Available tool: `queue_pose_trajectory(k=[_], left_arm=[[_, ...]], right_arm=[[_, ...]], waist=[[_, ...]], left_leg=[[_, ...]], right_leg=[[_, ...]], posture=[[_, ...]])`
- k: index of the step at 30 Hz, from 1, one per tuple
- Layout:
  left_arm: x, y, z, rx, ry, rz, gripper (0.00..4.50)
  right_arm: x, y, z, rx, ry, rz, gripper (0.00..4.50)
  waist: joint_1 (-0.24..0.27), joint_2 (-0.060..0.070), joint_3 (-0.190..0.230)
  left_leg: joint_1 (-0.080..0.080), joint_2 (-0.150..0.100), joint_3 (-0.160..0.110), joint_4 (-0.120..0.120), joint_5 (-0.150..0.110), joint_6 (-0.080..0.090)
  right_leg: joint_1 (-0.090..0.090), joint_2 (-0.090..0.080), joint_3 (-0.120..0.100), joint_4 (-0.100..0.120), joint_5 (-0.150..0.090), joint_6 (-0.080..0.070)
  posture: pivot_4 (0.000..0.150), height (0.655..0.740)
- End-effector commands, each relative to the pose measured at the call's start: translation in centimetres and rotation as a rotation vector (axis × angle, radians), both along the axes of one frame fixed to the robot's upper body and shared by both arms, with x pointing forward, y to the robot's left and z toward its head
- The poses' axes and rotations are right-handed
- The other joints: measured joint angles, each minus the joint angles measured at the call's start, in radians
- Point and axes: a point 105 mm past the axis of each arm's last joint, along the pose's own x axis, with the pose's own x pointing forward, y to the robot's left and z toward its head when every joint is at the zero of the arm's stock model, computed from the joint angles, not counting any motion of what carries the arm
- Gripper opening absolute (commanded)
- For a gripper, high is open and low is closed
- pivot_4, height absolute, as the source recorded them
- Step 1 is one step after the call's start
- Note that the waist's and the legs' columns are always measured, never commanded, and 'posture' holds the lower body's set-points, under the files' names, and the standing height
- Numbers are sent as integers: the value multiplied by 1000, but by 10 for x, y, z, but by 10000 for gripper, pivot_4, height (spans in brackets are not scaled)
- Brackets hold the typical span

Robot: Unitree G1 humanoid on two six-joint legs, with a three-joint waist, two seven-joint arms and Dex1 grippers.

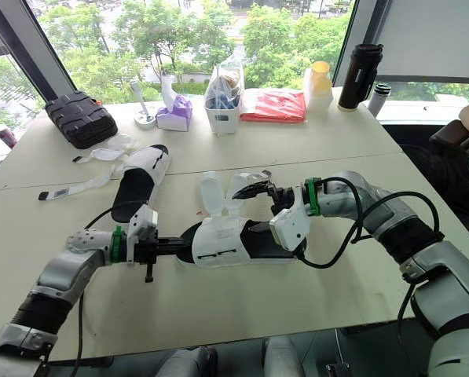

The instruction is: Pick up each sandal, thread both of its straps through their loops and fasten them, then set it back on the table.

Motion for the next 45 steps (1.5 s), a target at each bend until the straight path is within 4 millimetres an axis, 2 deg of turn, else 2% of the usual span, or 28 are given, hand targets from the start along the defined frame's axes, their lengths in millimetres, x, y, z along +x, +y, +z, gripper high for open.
queue_pose_trajectory(k=[1,9,17,19,25,29,31,33,35,36,39,41,45], left_arm=[[-4,-8,-1,-2,-38,-41,0],[1,-24,-10,-12,-50,-69,0],[2,-30,-18,8,-35,-96,0],[-1,-29,-21,20,-16,-105,0],[-11,-25,-27,46,22,-115,0],[-16,-26,-27,50,31,-124,0],[-16,-26,-27,52,30,-126,0],[-16,-27,-26,53,30,-125,0],[-16,-27,-26,55,28,-128,0],[-15,-27,-25,57,25,-130,0],[-13,-28,-24,61,19,-133,0],[-13,-28,-23,60,19,-132,0],[-12,-28,-22,62,14,-133,0]], right_arm=[[-4,4,14,50,-21,13,44799],[-4,2,7,51,12,-12,44799],[-4,5,6,50,22,-18,44799],[-3,4,10,50,21,-27,44799],[6,5,39,163,125,-136,44799],[23,-13,56,296,493,-355,44799],[34,-21,58,364,682,-471,44799],[38,-24,57,395,770,-530,44799],[43,-30,48,411,905,-622,44799],[46,-32,42,445,1038,-669,44799],[50,-28,30,503,1311,-755,44799],[51,-24,28,518,1388,-783,44799],[57,-12,10,516,1554,-868,44799]], waist=[[2,0,0],[26,0,0],[29,0,0],[29,0,-1],[25,0,-1],[25,0,-1],[26,0,-1],[26,0,-1],[26,0,-1],[26,0,-1],[25,0,-1],[26,0,-1],[25,0,-1]], left_leg=[[0,0,0,0,0,0],[0,-1,3,2,0,0],[0,-2,2,5,0,1],[0,-2,2,5,0,1],[1,-1,-1,5,0,1],[0,-1,-2,5,-1,1],[0,-1,-2,5,-1,2],[0,-1,-3,5,-1,2],[0,-1,-3,4,-1,3],[0,-1,-3,4,-2,3],[0,-1,-3,4,-2,3],[-1,-1,-3,4,-2,3],[-3,-2,-3,5,-1,3]], right_leg=[[0,0,0,0,0,0],[1,0,0,0,1,1],[4,-2,-2,-1,2,2],[5,-2,-2,-1,2,3],[5,-2,-2,-1,2,3],[5,-2,-2,-1,2,3],[5,-2,-2,-1,2,2],[5,-2,-2,-2,2,2],[5,-2,-3,-2,2,2],[5,-2,-3,-2,2,2],[5,-3,-3,-3,3,2],[4,-3,-3,-3,3,2],[2,-4,-3,-2,4,2]], posture=[[1500,7400],[1500,7400],[1500,7400],[1500,7400],[1500,7400],[1500,7400],[1500,7400],[1500,7400],[1500,7400],[1500,7400],[1500,7400],[1500,7400],[1500,7400]])
